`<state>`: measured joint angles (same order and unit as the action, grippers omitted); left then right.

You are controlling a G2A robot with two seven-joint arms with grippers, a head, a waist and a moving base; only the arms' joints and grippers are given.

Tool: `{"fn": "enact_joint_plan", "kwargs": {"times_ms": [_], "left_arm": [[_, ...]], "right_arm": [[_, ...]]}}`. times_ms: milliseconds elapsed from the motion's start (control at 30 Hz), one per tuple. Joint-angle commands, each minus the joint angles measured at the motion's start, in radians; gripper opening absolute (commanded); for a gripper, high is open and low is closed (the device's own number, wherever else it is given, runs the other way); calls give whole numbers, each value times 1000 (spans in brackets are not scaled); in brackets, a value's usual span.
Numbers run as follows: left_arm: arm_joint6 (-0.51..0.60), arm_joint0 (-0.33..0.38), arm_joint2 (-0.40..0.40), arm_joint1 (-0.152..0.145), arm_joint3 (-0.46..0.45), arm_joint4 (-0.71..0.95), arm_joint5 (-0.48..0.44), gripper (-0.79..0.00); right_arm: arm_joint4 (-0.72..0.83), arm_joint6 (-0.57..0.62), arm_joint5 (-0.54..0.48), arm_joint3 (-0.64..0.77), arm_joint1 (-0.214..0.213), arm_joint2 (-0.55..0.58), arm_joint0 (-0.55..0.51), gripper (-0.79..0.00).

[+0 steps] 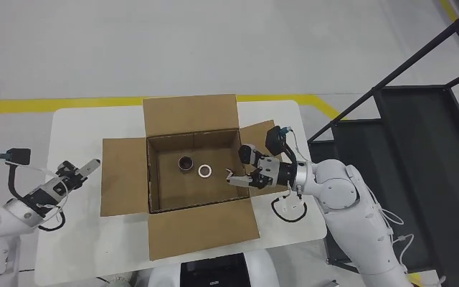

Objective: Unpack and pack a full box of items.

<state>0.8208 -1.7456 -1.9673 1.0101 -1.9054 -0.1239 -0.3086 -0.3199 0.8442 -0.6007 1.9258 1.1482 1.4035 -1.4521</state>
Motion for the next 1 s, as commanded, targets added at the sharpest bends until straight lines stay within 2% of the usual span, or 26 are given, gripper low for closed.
{"fn": "enact_joint_plan", "kwargs": {"times_ms": [0, 300, 400, 600, 800, 967], "left_arm": [[0, 0, 0, 0, 0, 0, 0, 0], [0, 0, 0, 0, 0, 0, 0, 0], [-17, 9, 29, 3, 33, 35, 15, 0], [-43, 81, 70, 2, 156, 66, 0, 0], [-44, 120, 130, 1, 208, 41, -24, 0], [-59, 132, 184, 5, 225, 53, -36, 0]], "right_arm": [[0, 0, 0, 0, 0, 0, 0, 0], [0, 0, 0, 0, 0, 0, 0, 0], [97, -14, 37, -13, -2, 16, -15, 0], [227, 56, 72, -8, -28, 187, -58, 0], [296, -36, 140, -14, -40, 378, -177, 0], [280, -80, 216, -79, -43, 431, -239, 0]]}}
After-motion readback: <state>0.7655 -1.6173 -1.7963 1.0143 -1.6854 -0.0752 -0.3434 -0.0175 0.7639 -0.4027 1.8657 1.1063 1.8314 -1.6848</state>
